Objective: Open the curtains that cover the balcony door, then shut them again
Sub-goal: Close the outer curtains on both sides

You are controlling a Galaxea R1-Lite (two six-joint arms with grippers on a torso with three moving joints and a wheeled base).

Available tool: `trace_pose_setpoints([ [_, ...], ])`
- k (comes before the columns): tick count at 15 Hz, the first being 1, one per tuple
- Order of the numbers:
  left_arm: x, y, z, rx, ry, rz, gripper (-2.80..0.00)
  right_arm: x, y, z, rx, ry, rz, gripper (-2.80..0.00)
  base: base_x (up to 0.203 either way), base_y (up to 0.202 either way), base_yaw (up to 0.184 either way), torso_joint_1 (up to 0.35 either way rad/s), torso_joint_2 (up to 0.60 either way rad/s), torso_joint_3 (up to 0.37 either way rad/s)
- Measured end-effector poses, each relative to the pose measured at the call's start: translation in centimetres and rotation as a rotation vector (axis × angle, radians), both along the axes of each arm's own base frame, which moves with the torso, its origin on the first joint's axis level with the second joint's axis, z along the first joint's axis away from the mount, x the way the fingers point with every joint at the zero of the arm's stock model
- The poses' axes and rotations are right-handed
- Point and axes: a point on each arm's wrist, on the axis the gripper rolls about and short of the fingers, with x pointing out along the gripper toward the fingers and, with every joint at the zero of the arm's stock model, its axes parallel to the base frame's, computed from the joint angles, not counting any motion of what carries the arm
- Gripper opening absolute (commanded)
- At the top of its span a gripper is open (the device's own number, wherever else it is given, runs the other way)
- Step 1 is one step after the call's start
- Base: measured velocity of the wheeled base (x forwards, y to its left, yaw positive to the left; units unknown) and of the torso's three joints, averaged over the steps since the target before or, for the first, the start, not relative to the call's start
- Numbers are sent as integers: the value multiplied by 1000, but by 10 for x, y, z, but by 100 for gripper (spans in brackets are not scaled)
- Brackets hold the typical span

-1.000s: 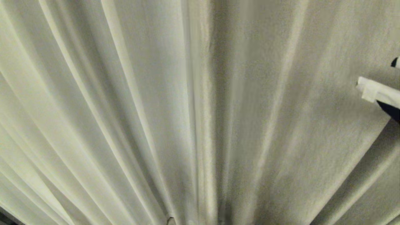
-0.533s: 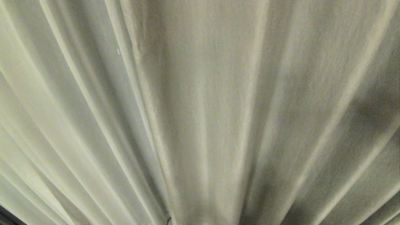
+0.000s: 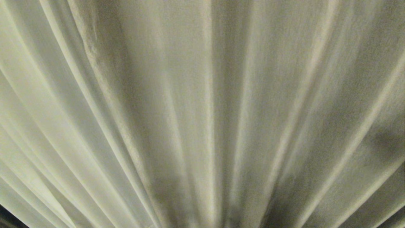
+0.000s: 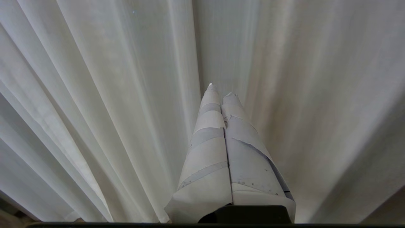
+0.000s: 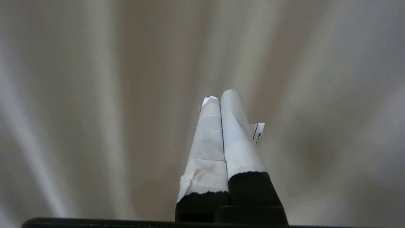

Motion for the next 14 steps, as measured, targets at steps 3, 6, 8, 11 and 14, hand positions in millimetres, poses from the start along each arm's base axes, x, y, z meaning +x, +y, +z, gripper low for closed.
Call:
trace_pose_setpoints([
  [3,0,0,0,0,0,1,-280,-11,-8,-35,-9,8,-92,-280,0,0,0,0,0,0],
  [6,0,0,0,0,0,1,-280,-18,-10,-54,-24,94,-129,-280,0,0,0,0,0,0],
  [8,0,0,0,0,0,1,-280,-25,-13,-70,-38,200,-182,-280,0,0,0,0,0,0],
  [11,0,0,0,0,0,0,-280,-36,-16,-88,-53,323,-273,-280,0,0,0,0,0,0],
  [14,0,0,0,0,0,1,-280,-46,-17,-96,-37,324,-298,-280,0,0,0,0,0,0],
])
